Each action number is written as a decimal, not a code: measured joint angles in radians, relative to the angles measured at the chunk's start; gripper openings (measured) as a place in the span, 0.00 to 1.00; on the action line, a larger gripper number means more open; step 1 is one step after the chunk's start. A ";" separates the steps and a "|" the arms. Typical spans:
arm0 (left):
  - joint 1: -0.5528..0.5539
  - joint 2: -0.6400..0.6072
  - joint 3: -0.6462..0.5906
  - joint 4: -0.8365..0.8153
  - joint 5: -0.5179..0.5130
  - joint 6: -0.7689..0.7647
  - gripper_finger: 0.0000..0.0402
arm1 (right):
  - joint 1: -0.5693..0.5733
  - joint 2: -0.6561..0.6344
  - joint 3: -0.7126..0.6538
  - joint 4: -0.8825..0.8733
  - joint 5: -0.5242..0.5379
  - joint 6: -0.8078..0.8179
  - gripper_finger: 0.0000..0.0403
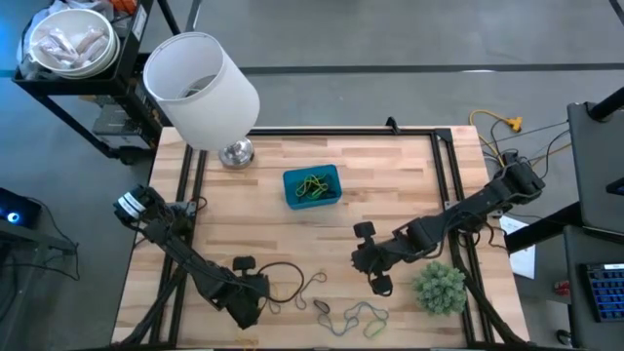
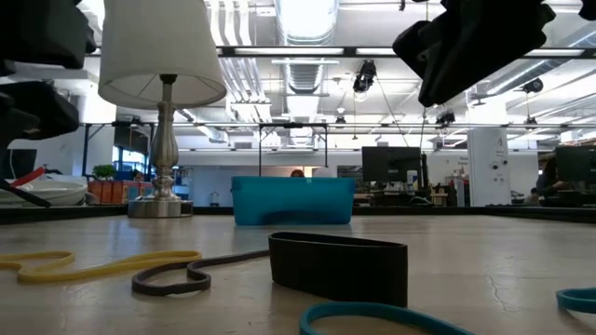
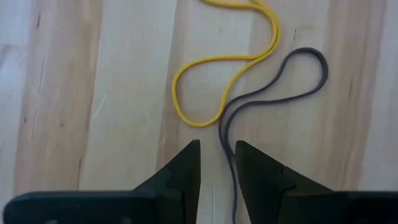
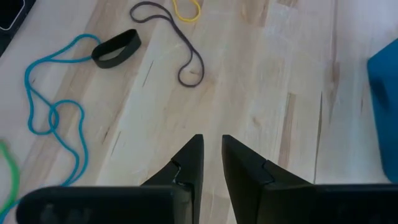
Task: Pick and place rubber bands into bin
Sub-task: Put the purple rubber band into the blue bin
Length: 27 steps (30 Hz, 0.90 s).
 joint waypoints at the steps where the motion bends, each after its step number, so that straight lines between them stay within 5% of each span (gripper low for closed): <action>1: 0.000 0.001 0.000 0.000 0.000 -0.010 0.21 | 0.000 0.000 0.000 0.000 0.000 0.000 0.13; 27: 0.026 0.089 -0.010 0.075 0.098 -0.045 0.21 | 0.000 0.000 0.000 0.012 0.000 0.000 0.13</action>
